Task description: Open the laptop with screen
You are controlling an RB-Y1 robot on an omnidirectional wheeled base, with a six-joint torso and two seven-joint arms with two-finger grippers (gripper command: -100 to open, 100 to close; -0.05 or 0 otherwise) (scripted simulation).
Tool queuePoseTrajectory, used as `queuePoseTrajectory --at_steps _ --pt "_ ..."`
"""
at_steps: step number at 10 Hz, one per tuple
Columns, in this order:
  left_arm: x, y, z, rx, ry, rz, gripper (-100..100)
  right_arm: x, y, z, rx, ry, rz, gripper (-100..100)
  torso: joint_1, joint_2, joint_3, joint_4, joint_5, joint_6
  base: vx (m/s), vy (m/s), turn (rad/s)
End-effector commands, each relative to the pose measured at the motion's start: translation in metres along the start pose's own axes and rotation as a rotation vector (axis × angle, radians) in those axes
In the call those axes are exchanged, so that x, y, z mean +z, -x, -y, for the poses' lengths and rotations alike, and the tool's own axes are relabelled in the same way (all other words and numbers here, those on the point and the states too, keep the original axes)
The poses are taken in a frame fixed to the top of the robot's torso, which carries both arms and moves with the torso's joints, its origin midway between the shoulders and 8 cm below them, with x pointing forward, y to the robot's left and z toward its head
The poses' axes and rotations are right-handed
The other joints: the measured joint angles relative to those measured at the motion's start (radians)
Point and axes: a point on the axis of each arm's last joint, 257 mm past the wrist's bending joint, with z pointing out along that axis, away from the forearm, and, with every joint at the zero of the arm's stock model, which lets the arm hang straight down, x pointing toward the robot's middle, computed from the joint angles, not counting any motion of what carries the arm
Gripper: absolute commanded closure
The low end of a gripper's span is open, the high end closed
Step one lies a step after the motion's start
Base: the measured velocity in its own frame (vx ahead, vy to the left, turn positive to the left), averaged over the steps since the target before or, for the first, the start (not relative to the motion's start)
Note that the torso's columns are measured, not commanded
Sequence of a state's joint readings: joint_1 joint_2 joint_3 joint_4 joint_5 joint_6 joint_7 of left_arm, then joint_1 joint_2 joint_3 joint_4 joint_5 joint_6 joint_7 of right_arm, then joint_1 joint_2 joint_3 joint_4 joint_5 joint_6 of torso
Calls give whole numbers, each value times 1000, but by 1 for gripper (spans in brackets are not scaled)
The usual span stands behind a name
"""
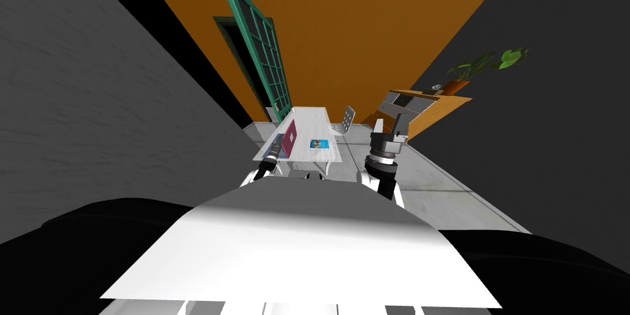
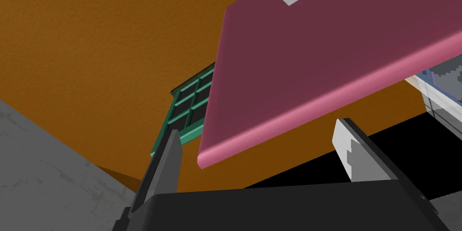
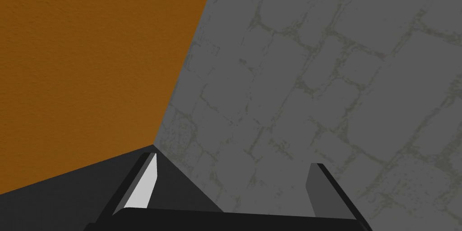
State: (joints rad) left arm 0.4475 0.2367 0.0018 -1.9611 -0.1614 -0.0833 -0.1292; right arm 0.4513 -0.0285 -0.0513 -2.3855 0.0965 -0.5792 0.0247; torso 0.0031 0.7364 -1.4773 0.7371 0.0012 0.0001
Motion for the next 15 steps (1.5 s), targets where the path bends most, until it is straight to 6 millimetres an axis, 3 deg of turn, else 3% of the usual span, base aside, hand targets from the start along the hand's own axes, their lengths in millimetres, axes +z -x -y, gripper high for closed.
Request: queuePoseTrajectory --at_steps 1,3,6,8,9,15 --pt "4 -5 4 -79 -9 4 100 0 0 0 0 0 0 0 0 1 2 -1 1 0 -11 73 -5" --pt "7 -10 4 -156 -6 7 100 0 0 0 0 0 0 0 12 -4 -1 -5 6 -3 -30 144 -6" --pt "13 -22 4 -311 -2 11 100 0 0 0 0 0 0 0 10 -4 -1 -7 6 -6 -36 162 0" --pt "15 -25 4 -350 -1 11 100 0 0 0 0 0 0 0 3 -7 -3 -6 4 -3 -5 70 32" --pt "18 -19 13 -329 -25 16 100 0 0 0 0 0 0 0 -1 -6 -2 -7 3 -1 -3 37 28" --pt "24 -58 -12 -602 -2 22 100 0 0 0 0 0 0 0 -2 -8 -3 -7 3 4 -13 118 4"
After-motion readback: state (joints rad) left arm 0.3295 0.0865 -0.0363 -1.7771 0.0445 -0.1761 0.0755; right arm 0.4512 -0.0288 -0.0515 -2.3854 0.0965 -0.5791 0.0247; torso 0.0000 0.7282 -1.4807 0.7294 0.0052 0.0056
